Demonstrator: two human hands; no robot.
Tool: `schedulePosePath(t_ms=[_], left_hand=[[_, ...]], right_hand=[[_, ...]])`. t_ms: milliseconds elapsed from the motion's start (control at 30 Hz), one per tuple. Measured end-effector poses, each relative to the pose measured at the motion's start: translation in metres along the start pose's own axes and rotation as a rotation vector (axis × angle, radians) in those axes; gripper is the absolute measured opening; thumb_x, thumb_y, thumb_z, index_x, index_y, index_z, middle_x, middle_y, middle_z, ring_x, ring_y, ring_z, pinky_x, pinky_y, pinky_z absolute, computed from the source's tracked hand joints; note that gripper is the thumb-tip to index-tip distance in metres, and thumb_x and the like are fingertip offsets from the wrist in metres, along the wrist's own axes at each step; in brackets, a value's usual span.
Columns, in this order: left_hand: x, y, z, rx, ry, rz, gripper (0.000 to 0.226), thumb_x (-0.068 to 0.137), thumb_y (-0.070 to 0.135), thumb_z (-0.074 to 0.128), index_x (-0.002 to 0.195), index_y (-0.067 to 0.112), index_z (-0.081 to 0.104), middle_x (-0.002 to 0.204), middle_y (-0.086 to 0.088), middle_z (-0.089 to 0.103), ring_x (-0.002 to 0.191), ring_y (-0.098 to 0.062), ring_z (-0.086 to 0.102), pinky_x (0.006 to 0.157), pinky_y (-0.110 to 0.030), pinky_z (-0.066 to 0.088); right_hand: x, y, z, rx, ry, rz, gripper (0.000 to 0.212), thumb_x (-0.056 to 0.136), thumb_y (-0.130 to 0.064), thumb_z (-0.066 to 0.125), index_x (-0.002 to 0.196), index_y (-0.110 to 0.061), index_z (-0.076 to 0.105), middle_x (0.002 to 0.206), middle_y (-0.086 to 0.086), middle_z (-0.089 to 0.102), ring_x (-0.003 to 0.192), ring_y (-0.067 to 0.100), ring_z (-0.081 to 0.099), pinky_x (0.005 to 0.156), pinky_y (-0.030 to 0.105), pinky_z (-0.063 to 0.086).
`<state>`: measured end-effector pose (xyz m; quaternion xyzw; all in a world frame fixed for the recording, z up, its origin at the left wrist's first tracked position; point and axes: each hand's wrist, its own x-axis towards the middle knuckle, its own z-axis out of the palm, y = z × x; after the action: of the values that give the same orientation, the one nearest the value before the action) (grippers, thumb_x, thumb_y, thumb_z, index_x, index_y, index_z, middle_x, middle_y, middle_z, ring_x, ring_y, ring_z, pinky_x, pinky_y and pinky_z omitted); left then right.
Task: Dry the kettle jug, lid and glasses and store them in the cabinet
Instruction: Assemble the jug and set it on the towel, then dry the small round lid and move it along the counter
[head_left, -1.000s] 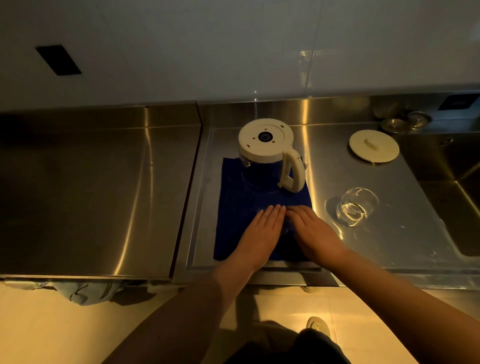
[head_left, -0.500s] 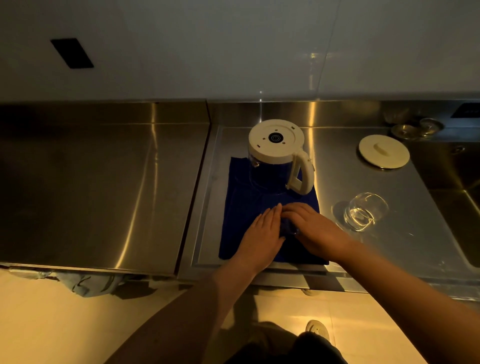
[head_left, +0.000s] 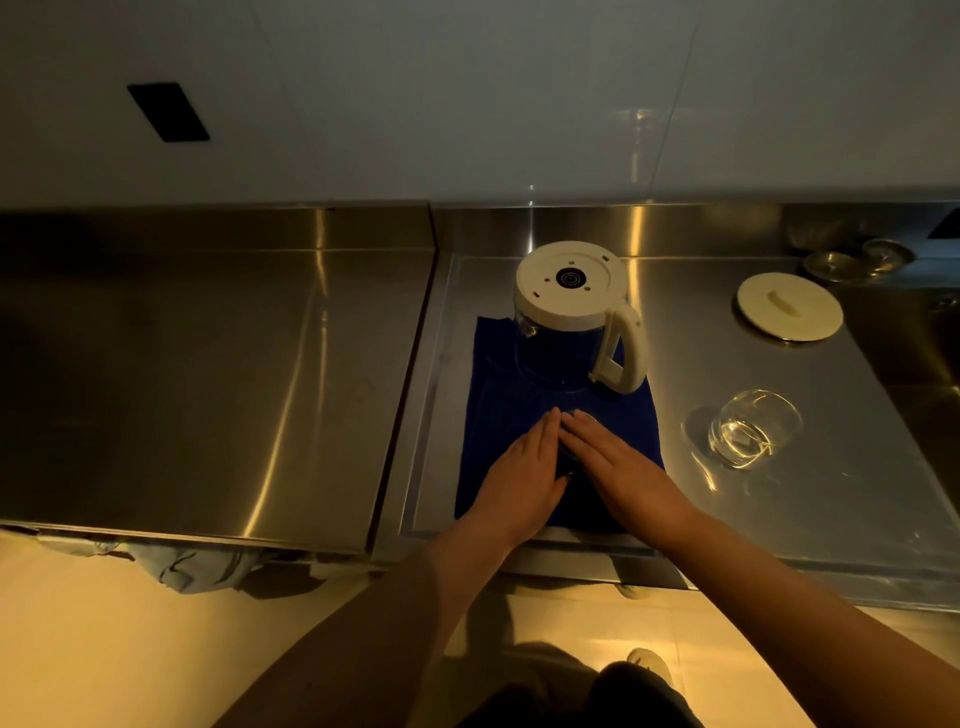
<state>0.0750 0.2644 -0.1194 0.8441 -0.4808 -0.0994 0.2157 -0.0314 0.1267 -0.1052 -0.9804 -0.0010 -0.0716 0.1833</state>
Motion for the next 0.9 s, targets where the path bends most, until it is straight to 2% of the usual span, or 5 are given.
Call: schedulePosePath(t_ms=[233, 300, 500, 733, 900], left_hand=[[0.006, -0.001, 0.001, 0.042, 0.003, -0.020, 0.076, 0.095, 0.030, 0.051, 0.151, 0.018, 0.001, 0.159, -0.003, -0.003, 0.139, -0.022, 0.028, 0.107, -0.034, 0.034], [0.009, 0.000, 0.001, 0.079, 0.009, -0.005, 0.074, 0.095, 0.031, 0.051, 0.151, 0.016, 0.005, 0.159, -0.004, -0.001, 0.141, -0.022, 0.022, 0.110, -0.033, 0.030], [0.028, 0.014, 0.005, 0.281, -0.017, 0.072, 0.069, 0.098, 0.040, 0.037, 0.150, 0.013, 0.002, 0.159, -0.005, 0.000, 0.145, -0.017, -0.008, 0.116, -0.033, -0.006], [0.067, 0.078, 0.027, 0.312, -0.050, 0.193, 0.069, 0.097, 0.045, 0.036, 0.150, 0.010, 0.010, 0.159, -0.007, 0.006, 0.146, -0.018, -0.003, 0.118, -0.037, -0.001], [0.107, 0.139, 0.052, 0.314, -0.092, 0.241, 0.069, 0.097, 0.050, 0.033, 0.150, 0.010, 0.014, 0.158, -0.008, 0.011, 0.146, -0.019, -0.002, 0.119, -0.039, 0.002]], right_hand=[[-0.005, 0.005, 0.002, -0.021, 0.019, -0.001, 0.074, 0.085, -0.003, 0.059, 0.145, -0.020, 0.019, 0.154, -0.001, 0.008, 0.141, 0.012, 0.008, 0.111, 0.029, 0.021], [-0.006, 0.007, 0.001, -0.021, 0.006, -0.030, 0.073, 0.085, -0.001, 0.059, 0.146, -0.017, 0.022, 0.154, 0.002, 0.011, 0.142, 0.015, 0.010, 0.112, 0.031, 0.023], [-0.012, 0.025, -0.021, -0.019, 0.040, -0.075, 0.062, 0.083, -0.002, 0.062, 0.140, -0.011, 0.038, 0.150, 0.007, 0.026, 0.139, 0.020, 0.022, 0.108, 0.040, 0.035], [-0.043, 0.083, -0.074, -0.028, 0.163, -0.027, 0.059, 0.079, 0.002, 0.065, 0.134, -0.006, 0.047, 0.142, 0.013, 0.043, 0.133, 0.020, 0.031, 0.105, 0.036, 0.031], [-0.068, 0.140, -0.107, -0.037, 0.133, 0.027, 0.060, 0.080, -0.001, 0.066, 0.135, -0.006, 0.045, 0.142, 0.014, 0.042, 0.134, 0.024, 0.035, 0.106, 0.037, 0.034]])
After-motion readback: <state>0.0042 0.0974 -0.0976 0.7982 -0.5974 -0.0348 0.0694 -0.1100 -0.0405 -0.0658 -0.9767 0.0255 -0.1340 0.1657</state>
